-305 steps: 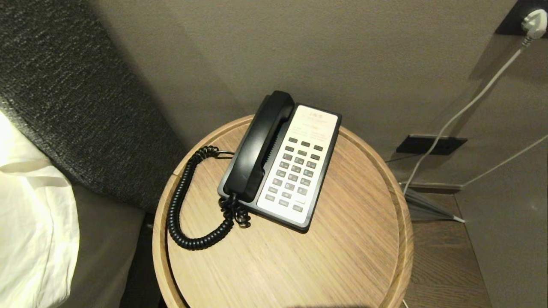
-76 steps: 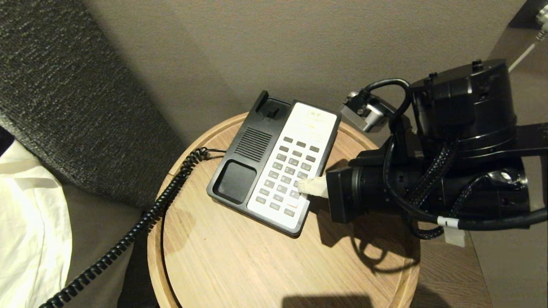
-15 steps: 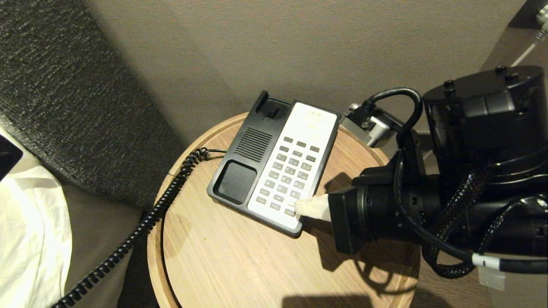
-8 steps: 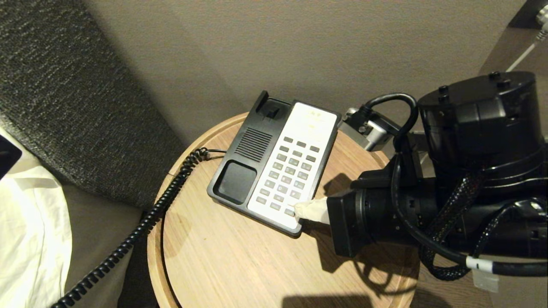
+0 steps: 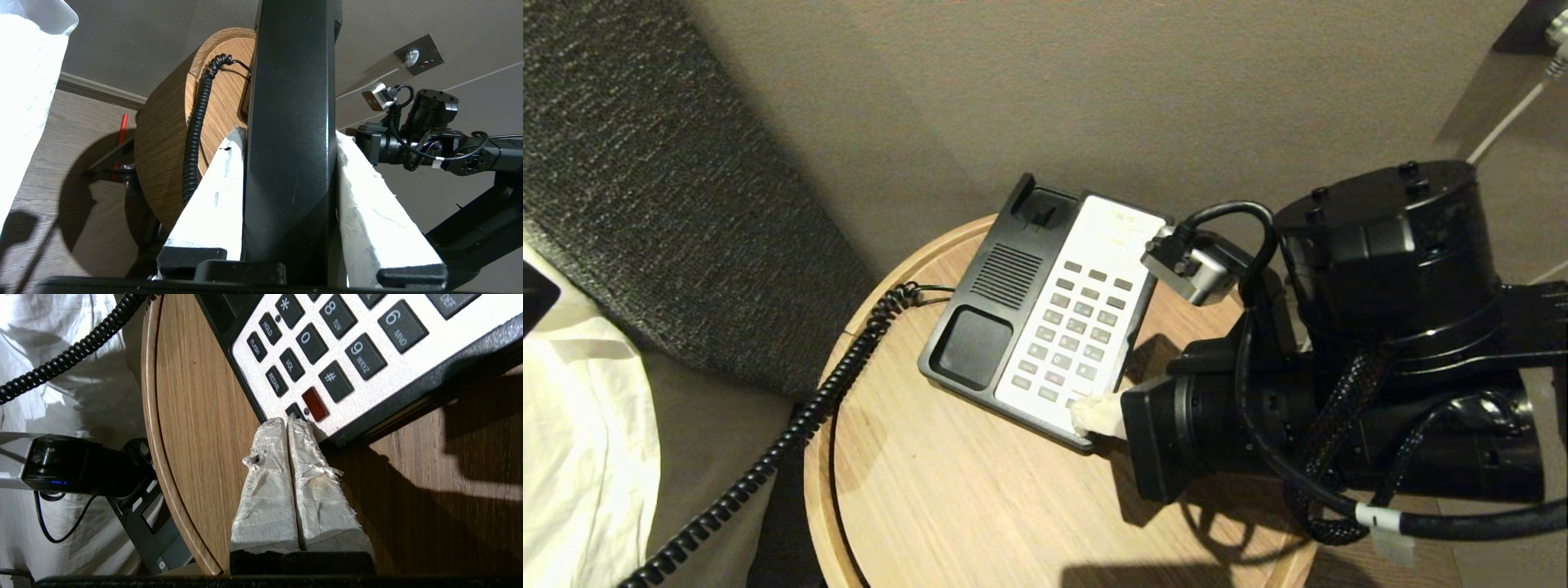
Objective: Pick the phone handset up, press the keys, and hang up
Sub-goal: Dial the number
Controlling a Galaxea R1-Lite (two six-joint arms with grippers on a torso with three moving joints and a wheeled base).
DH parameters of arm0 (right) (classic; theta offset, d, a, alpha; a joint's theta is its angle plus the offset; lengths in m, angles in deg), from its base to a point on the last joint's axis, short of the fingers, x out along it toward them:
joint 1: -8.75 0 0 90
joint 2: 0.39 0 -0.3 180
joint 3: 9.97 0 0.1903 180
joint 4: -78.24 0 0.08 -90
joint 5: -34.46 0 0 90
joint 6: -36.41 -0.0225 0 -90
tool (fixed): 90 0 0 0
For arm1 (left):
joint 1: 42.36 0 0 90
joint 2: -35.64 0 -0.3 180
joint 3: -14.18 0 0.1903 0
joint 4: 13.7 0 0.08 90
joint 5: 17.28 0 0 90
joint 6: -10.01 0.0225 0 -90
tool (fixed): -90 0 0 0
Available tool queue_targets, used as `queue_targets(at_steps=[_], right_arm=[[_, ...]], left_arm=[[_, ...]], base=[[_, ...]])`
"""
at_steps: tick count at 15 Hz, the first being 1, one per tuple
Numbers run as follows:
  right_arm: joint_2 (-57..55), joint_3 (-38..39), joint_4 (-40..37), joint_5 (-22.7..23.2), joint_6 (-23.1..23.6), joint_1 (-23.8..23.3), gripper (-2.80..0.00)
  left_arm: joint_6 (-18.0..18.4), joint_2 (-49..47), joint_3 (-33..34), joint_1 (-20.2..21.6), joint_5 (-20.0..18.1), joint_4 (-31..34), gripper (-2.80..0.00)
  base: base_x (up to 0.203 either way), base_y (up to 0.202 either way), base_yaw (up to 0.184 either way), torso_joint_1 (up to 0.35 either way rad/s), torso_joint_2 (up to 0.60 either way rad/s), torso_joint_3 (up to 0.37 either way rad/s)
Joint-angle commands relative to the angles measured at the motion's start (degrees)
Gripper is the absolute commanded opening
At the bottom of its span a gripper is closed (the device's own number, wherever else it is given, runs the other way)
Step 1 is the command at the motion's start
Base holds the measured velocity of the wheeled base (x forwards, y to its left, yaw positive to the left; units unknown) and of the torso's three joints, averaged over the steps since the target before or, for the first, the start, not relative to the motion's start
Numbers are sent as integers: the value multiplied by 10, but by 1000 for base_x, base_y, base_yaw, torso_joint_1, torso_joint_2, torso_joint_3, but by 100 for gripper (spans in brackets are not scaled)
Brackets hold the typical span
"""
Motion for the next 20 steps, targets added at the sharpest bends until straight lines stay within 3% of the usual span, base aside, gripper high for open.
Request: queue_targets(at_steps=[1,20], right_arm=[[-7,1,6,0,-1,0,-280],[-16,11,41,-43,25,-5,-280]], left_arm=[[-2,1,0,0,2,1,-280],[-2,9,-1,1,1,13,-280]], base=[[0,0,0,0,0,0],[0,0,0,0,0,0]])
